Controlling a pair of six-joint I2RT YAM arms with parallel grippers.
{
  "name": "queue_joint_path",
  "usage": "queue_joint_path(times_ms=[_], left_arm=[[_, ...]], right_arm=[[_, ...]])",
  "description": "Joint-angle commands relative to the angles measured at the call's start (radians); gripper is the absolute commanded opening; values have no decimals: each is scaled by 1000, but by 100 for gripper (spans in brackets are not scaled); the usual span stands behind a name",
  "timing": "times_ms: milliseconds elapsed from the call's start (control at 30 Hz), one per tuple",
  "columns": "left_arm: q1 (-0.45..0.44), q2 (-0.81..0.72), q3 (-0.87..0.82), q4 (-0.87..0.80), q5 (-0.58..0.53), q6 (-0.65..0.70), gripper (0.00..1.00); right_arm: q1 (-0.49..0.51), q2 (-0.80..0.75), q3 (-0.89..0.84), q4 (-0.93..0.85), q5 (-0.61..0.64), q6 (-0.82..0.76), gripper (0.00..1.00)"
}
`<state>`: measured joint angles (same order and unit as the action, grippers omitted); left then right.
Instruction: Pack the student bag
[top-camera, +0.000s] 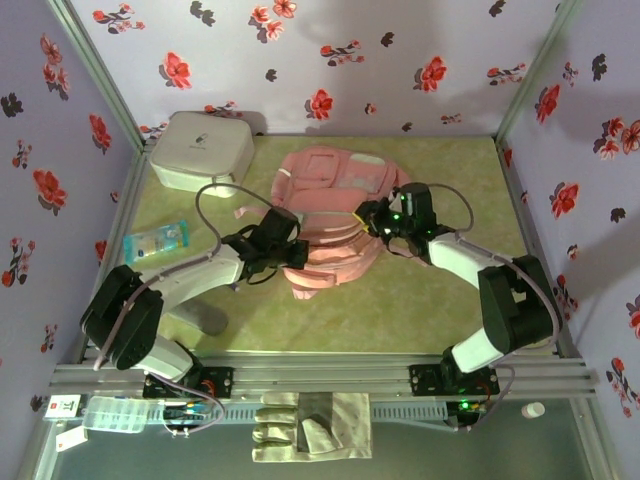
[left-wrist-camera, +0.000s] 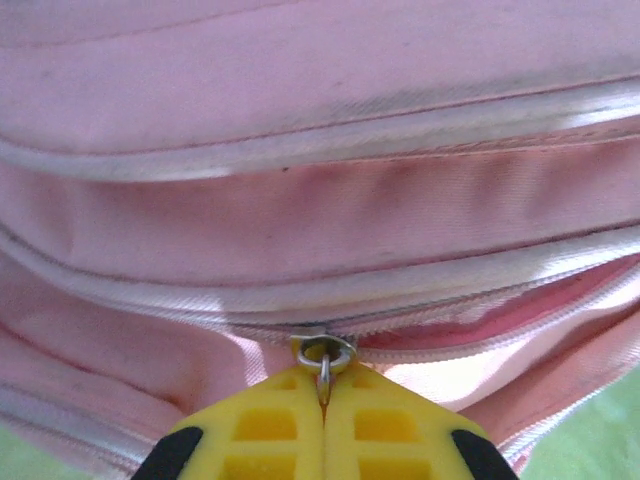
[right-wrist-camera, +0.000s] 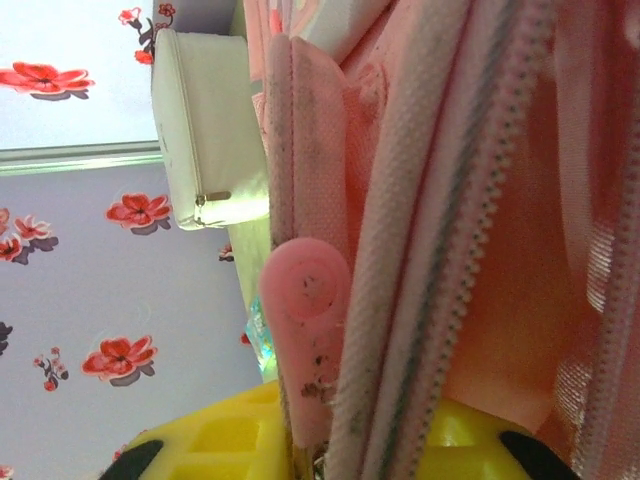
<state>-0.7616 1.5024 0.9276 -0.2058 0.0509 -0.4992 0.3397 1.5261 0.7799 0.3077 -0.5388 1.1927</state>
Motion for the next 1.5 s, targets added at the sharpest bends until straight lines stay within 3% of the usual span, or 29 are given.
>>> queue_joint_path(times_ms=[0, 200, 333, 533, 833, 1000, 1200, 1467], left_arm=[[-26, 34, 89, 73, 100, 86, 0], [-95, 122, 198, 83, 131, 105, 0], [-124, 167, 235, 93, 133, 99, 0], [-142, 216, 284, 85, 138, 88, 0], [-142, 229, 290, 52, 138, 87, 0], [-136, 224, 279, 15, 111, 103, 0], [-70, 165, 197, -6, 93, 136, 0], [29, 123, 106, 10, 93, 231, 0]], right_arm=[[-15, -36, -72, 182, 28, 82, 34], [3, -115, -143, 174, 84, 160, 54], [13, -198, -184, 80, 161, 175, 56], [27, -245, -156, -117, 254, 100, 50], [44, -131, -97, -17, 249, 107, 45], [44, -111, -90, 21, 262, 104, 25], [19, -158, -92, -50, 296, 64, 15], [-18, -211, -89, -104, 297, 36, 10]])
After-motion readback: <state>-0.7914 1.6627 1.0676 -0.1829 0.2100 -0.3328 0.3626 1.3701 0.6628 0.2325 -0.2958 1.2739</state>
